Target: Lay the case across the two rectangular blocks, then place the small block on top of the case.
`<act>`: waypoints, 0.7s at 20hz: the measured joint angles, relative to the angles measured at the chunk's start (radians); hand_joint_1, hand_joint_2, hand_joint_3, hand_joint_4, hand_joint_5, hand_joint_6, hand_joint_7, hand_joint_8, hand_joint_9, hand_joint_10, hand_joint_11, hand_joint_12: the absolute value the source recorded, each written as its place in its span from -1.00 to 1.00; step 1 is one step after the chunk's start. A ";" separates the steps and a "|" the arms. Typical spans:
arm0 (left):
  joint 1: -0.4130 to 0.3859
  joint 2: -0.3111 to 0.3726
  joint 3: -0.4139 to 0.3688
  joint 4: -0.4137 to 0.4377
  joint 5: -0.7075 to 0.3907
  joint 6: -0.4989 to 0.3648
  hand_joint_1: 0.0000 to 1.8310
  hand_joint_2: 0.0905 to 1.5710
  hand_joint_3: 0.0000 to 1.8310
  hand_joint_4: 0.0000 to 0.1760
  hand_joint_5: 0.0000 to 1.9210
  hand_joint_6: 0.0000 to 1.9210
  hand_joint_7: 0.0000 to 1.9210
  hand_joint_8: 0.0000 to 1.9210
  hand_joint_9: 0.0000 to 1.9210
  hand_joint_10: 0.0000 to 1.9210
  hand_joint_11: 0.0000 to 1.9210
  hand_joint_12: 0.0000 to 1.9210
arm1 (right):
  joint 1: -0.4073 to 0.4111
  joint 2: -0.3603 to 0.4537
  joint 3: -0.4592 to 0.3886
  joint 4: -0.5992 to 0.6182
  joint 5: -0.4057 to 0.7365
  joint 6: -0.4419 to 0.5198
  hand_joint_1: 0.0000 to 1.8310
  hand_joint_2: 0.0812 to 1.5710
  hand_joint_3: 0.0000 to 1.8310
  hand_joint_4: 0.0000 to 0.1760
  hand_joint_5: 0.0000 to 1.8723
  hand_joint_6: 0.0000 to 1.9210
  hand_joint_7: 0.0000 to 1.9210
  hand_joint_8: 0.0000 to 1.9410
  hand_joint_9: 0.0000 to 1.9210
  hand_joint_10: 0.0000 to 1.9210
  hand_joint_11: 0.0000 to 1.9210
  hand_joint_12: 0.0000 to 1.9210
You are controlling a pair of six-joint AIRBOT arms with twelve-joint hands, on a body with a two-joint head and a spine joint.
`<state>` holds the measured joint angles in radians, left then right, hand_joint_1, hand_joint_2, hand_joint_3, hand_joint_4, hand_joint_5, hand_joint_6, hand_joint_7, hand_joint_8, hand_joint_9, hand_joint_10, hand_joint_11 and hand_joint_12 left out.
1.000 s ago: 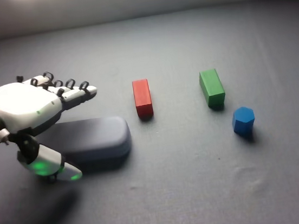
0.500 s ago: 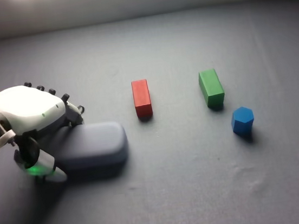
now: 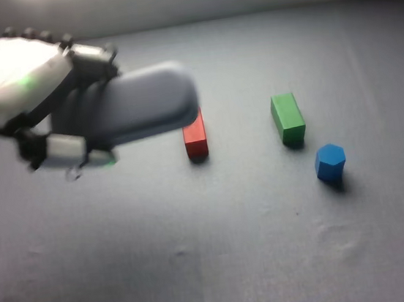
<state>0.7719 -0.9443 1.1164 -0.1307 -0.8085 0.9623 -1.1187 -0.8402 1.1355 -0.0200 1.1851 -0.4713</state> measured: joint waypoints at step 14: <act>-0.205 -0.315 0.233 -0.013 0.211 0.006 0.38 0.34 -1.00 -1.00 0.12 -0.33 0.12 0.07 0.11 -0.32 -0.18 0.41 | 0.021 -0.013 0.013 -0.010 -0.001 0.003 -0.14 0.64 -1.00 -1.00 -0.67 -1.00 -0.75 -1.00 -0.75 -1.00 -1.00 -0.29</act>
<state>0.5671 -1.2598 1.3495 -0.1432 -0.5976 0.9688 -1.0973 -0.8528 1.1481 -0.0299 1.1843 -0.4683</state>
